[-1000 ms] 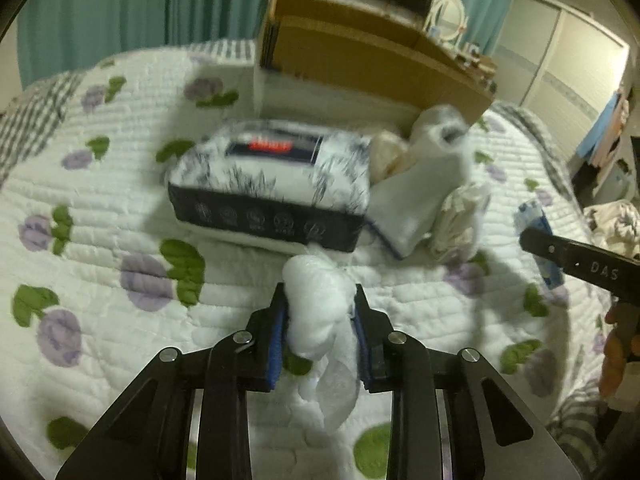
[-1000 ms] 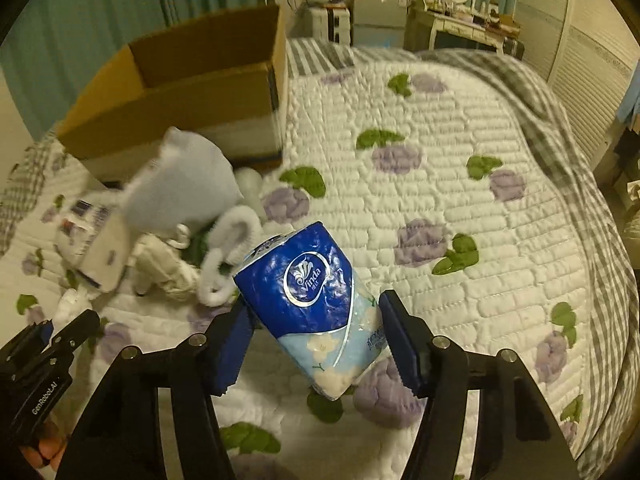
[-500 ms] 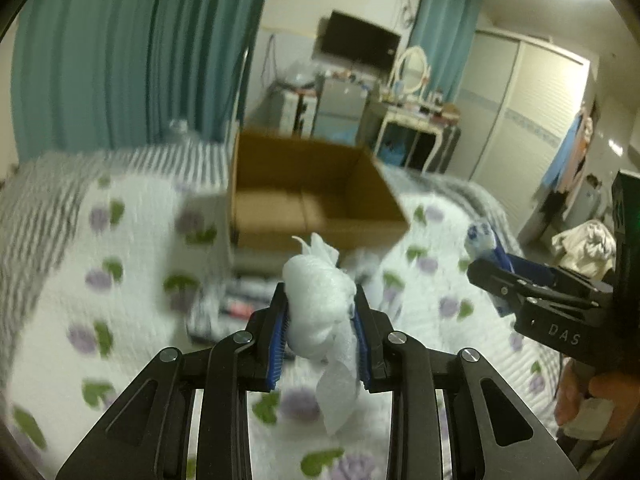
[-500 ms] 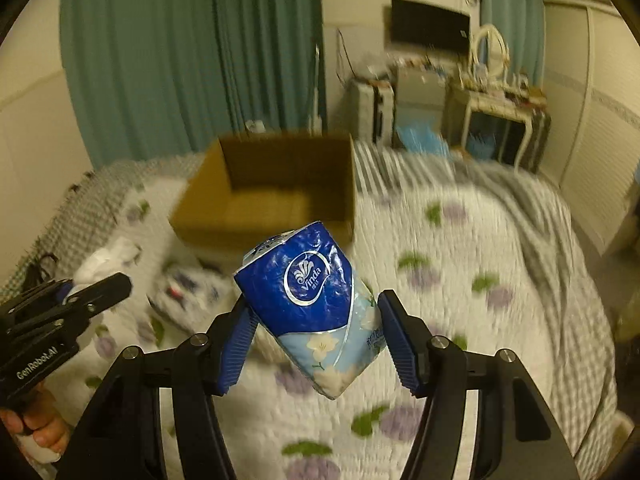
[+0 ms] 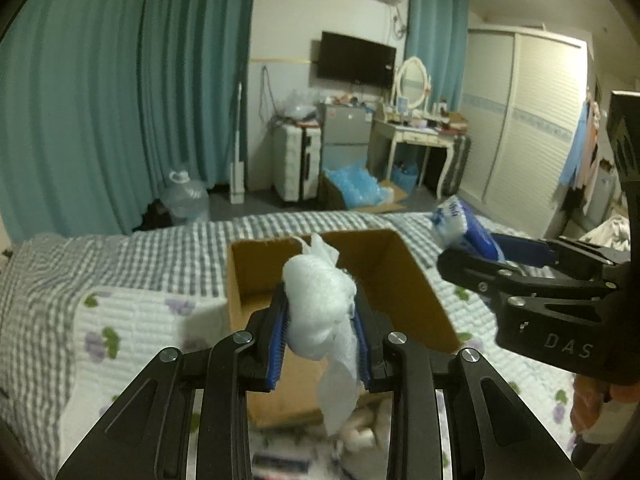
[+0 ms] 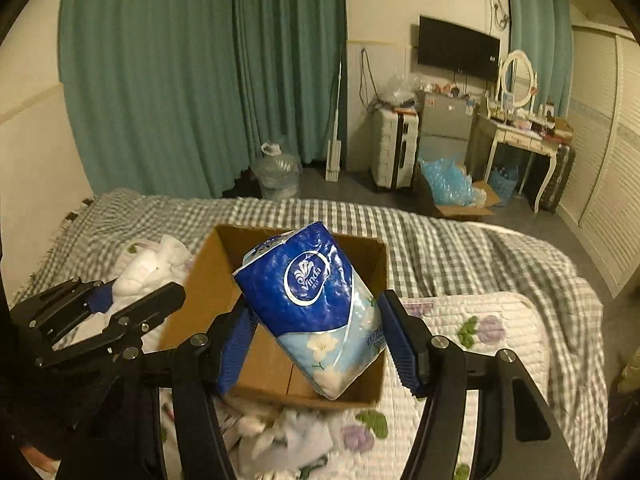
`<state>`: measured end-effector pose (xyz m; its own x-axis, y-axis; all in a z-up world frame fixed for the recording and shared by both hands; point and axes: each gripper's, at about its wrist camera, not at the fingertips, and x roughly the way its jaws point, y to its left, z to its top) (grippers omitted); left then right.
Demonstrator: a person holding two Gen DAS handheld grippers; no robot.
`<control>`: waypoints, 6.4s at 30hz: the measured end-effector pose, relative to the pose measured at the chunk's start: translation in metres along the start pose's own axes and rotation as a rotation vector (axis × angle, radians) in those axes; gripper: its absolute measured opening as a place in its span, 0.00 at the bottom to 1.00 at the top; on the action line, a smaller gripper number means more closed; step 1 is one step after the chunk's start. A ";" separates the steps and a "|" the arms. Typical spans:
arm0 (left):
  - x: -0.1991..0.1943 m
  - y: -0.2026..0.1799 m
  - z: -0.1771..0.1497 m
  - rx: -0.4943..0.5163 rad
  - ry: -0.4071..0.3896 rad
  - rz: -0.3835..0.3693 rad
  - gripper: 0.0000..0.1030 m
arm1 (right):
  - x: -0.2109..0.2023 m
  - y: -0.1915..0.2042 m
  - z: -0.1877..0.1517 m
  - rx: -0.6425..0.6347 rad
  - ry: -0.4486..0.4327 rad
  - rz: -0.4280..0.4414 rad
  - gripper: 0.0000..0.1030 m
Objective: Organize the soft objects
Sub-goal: 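Carry both items to the box and open both tools to drop them, then move the right tool back to the bed and grasp a white sock, then grasp a white sock with the left tool while the right tool holds its sock, then carry both socks over the box and release them inside, then lower the right tool and grasp the white slipper-like item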
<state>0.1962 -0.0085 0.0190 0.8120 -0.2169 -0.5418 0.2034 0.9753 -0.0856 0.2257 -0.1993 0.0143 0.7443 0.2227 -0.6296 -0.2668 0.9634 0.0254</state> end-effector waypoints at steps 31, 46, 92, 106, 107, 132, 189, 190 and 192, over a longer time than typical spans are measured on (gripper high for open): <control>-0.120 -0.029 0.023 0.047 -0.240 0.197 0.90 | -0.179 -0.011 0.008 -0.034 -0.269 -0.046 0.99; -0.193 0.002 -0.051 -0.032 -0.297 0.210 0.90 | -0.191 0.049 -0.091 -0.096 -0.204 -0.018 0.99; -0.007 -0.083 -0.158 0.036 0.149 0.014 0.82 | -0.036 -0.026 -0.144 -0.096 0.098 -0.070 0.29; 0.071 -0.110 -0.141 0.057 0.185 -0.017 0.49 | -0.001 -0.077 -0.180 0.041 0.207 -0.056 0.30; 0.074 -0.110 -0.142 0.060 0.188 -0.013 0.45 | -0.002 -0.077 -0.180 0.041 0.206 -0.054 0.30; -0.066 -0.053 -0.092 0.029 0.049 -0.113 0.38 | -0.065 -0.051 -0.149 0.031 0.041 -0.004 0.29; -0.180 -0.035 -0.003 0.071 -0.320 0.113 0.91 | -0.222 0.018 -0.026 -0.119 -0.267 -0.019 0.94; -0.184 -0.033 -0.010 0.071 -0.312 0.127 0.91 | -0.221 0.020 -0.031 -0.119 -0.261 -0.016 0.94; -0.185 -0.030 -0.022 0.066 -0.297 0.132 0.91 | -0.214 0.024 -0.044 -0.118 -0.239 -0.007 0.94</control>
<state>0.0281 0.0032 0.1037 0.9556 -0.1009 -0.2767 0.1132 0.9931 0.0291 0.0331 -0.2303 0.1150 0.8662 0.2587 -0.4276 -0.3205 0.9440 -0.0781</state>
